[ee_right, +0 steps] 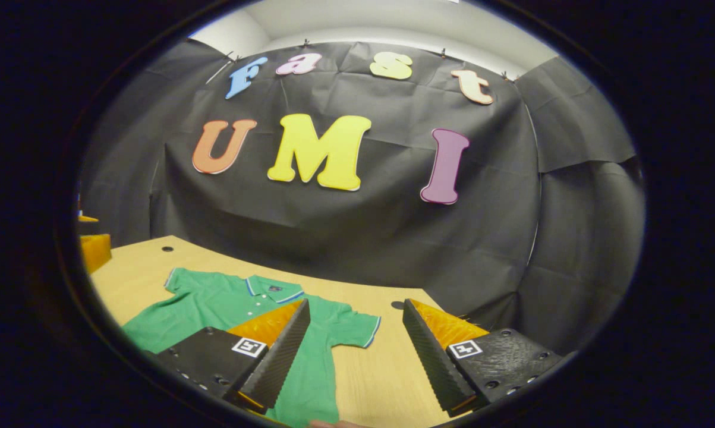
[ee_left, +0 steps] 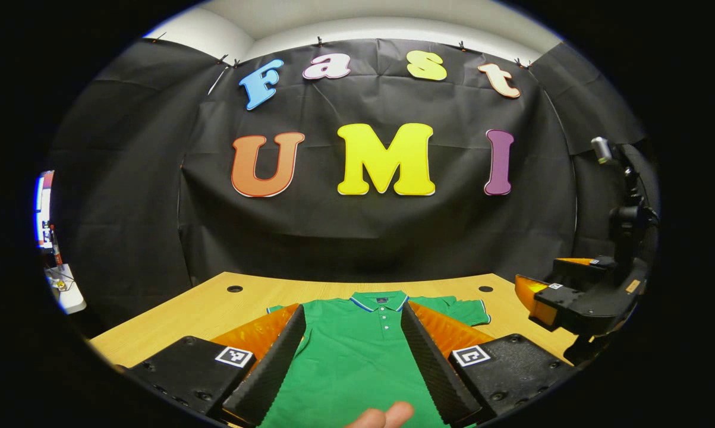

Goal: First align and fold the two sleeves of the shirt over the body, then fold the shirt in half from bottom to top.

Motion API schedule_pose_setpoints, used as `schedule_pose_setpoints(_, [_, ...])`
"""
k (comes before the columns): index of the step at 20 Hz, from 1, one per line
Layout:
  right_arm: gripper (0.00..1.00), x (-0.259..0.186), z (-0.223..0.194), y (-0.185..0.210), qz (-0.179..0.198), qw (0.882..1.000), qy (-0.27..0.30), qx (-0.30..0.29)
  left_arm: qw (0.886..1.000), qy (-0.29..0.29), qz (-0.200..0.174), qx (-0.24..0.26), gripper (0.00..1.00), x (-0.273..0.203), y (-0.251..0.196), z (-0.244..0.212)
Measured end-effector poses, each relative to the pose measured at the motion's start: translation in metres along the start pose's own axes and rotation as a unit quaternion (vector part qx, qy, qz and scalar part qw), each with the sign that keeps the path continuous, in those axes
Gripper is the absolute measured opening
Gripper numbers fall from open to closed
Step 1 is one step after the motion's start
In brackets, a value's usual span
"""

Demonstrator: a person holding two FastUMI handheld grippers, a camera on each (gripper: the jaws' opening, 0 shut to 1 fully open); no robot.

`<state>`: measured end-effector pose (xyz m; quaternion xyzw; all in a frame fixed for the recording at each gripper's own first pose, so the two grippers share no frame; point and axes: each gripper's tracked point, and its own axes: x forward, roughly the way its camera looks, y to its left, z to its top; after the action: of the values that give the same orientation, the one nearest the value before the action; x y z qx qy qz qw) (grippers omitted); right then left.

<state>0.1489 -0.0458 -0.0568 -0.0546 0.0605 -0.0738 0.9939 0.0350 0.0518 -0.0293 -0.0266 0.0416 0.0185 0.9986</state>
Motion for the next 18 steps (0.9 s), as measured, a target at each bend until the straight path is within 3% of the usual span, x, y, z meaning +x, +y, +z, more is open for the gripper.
schedule_pose_setpoints(6, [0.95, 0.099, -0.048, -0.022, -0.047, 0.998, 0.041, 0.026, 1.000, -0.007, 0.008, -0.007, 1.00, 0.004, 0.018, 0.002])
schedule_pose_setpoints(11, [0.95, 0.175, -0.116, -0.020, -0.055, 0.985, 0.152, 0.066, 1.000, -0.007, -0.004, -0.010, 1.00, 0.009, 0.019, -0.002])
schedule_pose_setpoints(16, [0.93, 0.200, -0.162, -0.022, -0.050, 0.961, 0.258, 0.089, 1.000, -0.001, -0.001, -0.004, 1.00, 0.017, 0.023, -0.011])
schedule_pose_setpoints(18, [0.88, 0.203, -0.161, -0.027, -0.053, 0.959, 0.263, 0.095, 1.000, 0.011, -0.006, -0.011, 1.00, 0.021, 0.019, -0.017])
